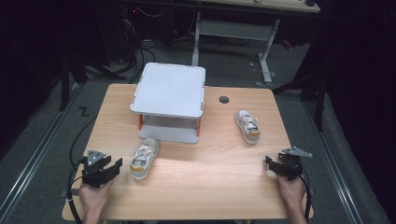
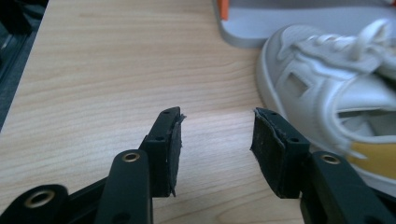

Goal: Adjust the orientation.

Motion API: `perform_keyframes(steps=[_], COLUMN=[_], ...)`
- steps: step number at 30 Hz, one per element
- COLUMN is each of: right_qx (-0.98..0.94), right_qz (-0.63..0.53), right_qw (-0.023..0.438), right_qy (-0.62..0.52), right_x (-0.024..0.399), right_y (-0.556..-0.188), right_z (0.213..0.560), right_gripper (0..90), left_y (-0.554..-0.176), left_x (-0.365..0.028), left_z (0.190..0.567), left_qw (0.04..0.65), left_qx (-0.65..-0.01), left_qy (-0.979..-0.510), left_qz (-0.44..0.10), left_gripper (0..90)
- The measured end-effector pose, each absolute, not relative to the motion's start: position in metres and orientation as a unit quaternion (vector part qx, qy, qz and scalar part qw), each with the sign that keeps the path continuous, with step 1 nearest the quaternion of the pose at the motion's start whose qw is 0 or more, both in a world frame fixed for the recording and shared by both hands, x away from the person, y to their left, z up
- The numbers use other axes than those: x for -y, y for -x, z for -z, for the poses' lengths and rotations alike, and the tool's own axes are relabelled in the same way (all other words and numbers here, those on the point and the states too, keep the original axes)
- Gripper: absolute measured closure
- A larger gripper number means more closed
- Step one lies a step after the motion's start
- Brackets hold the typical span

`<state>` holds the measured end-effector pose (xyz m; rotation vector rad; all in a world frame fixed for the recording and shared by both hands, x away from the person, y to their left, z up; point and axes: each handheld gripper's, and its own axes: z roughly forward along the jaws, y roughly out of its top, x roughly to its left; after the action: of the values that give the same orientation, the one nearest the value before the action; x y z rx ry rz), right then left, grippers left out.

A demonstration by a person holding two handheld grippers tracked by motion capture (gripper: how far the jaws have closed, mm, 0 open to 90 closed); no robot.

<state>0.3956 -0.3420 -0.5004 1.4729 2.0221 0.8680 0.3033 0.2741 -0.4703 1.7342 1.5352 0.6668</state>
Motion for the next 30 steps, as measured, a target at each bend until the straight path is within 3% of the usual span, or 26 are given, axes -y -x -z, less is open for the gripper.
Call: perform_keyframes(steps=[15, 30], right_qx=[-0.740, -0.740], right_qz=[-0.318, -0.318], right_qw=[0.245, 0.245], right_qy=[-0.540, -0.540], right_x=[0.342, 0.342], right_y=[-0.396, -0.396], right_z=[0.500, 0.500], right_gripper=[38.4, 38.4], left_y=[-0.311, -0.328], left_x=[-0.252, -0.232], left_z=[0.445, 0.455], left_qw=[0.388, 0.339], left_qx=[-0.560, -0.538], left_qy=[-0.694, -0.739], left_qz=[-0.234, -0.225], left_gripper=[47.6, 55.5])
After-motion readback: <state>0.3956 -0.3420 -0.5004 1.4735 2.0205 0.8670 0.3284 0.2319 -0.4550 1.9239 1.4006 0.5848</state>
